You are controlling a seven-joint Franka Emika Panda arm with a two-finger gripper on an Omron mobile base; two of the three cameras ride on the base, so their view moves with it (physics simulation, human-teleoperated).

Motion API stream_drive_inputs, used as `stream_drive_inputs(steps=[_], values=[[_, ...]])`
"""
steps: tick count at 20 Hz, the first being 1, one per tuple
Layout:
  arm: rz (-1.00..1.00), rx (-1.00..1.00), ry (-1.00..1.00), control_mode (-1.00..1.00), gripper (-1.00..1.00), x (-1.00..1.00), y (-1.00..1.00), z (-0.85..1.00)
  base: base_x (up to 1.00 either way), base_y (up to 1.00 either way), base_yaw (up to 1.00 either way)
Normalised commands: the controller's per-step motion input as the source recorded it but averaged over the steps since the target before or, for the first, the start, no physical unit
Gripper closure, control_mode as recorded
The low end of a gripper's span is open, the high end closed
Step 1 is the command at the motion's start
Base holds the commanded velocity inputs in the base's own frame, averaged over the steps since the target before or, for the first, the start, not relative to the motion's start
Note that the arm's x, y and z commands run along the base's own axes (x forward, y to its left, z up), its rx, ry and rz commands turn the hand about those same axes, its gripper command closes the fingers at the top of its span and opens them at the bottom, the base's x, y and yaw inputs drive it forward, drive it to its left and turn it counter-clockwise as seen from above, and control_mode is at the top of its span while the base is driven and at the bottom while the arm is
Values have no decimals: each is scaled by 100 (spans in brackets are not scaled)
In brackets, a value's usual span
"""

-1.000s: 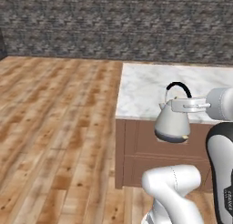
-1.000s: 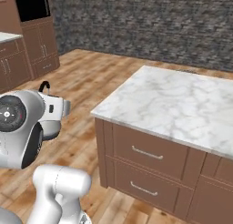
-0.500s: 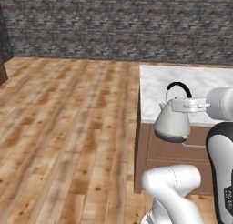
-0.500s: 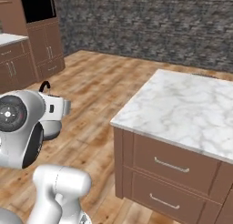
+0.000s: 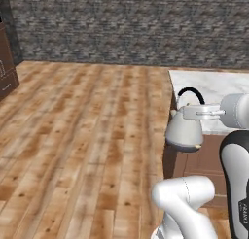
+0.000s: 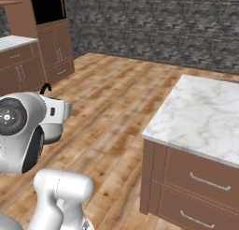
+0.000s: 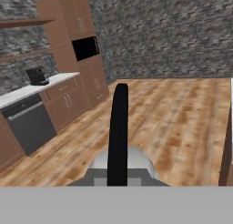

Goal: Open the cabinet, pick the kettle from the cabinet, and place it in the sink.

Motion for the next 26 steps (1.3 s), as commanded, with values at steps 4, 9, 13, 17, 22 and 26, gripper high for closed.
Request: stream_drive_inputs(steps=[4, 9, 13, 17, 22, 26], values=[[0, 0, 0, 100, 100, 0, 0, 0, 44, 55, 0], [0, 0, 0, 100, 100, 0, 0, 0, 45, 53, 0], [0, 0, 0, 100, 100, 0, 0, 0, 47, 52, 0], [0, 0, 0, 100, 100, 0, 0, 0, 48, 51, 0], [0, 0, 0, 100, 100, 0, 0, 0, 50, 50, 0], [0, 0, 0, 100, 100, 0, 0, 0, 51, 49, 0]])
